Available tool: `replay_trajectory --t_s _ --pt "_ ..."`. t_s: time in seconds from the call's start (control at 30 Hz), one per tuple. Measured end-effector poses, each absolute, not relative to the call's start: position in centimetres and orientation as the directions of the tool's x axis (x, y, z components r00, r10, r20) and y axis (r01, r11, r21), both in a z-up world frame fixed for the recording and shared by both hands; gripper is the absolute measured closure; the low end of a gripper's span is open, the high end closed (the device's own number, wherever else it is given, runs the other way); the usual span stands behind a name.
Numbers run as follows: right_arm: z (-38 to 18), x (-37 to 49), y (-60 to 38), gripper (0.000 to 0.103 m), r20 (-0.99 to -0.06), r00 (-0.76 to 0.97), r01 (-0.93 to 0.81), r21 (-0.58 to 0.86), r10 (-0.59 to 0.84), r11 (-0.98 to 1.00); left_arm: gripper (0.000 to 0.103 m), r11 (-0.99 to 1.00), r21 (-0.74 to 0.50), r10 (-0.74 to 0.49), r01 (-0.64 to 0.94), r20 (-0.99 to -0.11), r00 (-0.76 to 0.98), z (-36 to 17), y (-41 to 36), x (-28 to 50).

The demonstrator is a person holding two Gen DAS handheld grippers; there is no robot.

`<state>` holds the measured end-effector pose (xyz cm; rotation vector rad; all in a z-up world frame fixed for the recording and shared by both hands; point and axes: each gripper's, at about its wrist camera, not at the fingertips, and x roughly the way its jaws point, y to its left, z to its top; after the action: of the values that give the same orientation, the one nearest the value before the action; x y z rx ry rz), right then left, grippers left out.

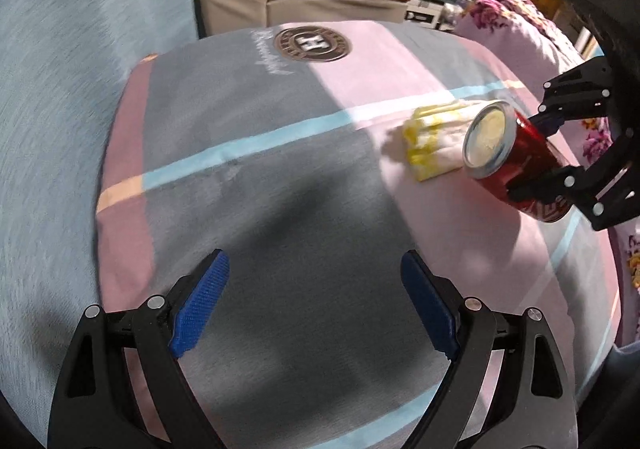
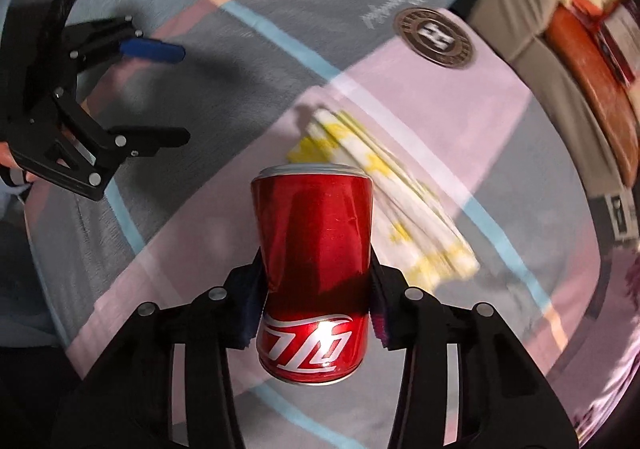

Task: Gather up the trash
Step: 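Grasp the red cola can with the right tool while the left tool grasps the yellow tissue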

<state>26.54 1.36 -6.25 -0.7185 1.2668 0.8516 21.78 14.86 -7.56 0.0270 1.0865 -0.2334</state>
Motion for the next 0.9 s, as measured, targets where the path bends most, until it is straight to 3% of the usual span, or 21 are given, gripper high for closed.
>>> replay_trajectory --t_s 0.17,0.5,0.7,0.73,0.8,0.9 --pt "-5.0 26.4 -1.6 0.061 -0.989 0.092 -0.815 -0.006 0.118 0.58 0.015 0.946 -0.084 -0.224 0.313 -0.867 0.445 -6.6 11.5 23.5" --pt "-4.3 28.3 -8.5 0.061 -0.989 0.097 -0.72 0.009 0.114 0.694 0.015 0.828 0.067 -0.213 0.557 -0.881 0.423 -6.3 2.9 28.6" --pt "-4.2 28.7 -12.2 0.061 -0.983 0.101 -0.656 0.048 0.151 0.753 0.016 0.789 0.041 -0.215 0.613 -0.916 0.338 -8.2 0.7 30.5" --pt "-4.2 28.8 -12.4 0.061 -0.983 0.103 -0.65 0.051 0.154 0.758 0.018 0.786 0.04 -0.216 0.617 -0.918 0.333 -8.4 0.4 30.2" --pt "-4.1 28.8 -13.2 0.061 -0.981 0.108 -0.637 0.056 0.161 0.769 0.034 0.782 0.031 -0.222 0.622 -0.919 0.325 -8.6 0.0 29.7" --pt "-3.9 28.9 -14.0 0.061 -0.977 0.116 -0.619 0.072 0.182 0.782 0.049 0.793 0.041 -0.215 0.608 -0.915 0.341 -8.6 -0.3 28.7"
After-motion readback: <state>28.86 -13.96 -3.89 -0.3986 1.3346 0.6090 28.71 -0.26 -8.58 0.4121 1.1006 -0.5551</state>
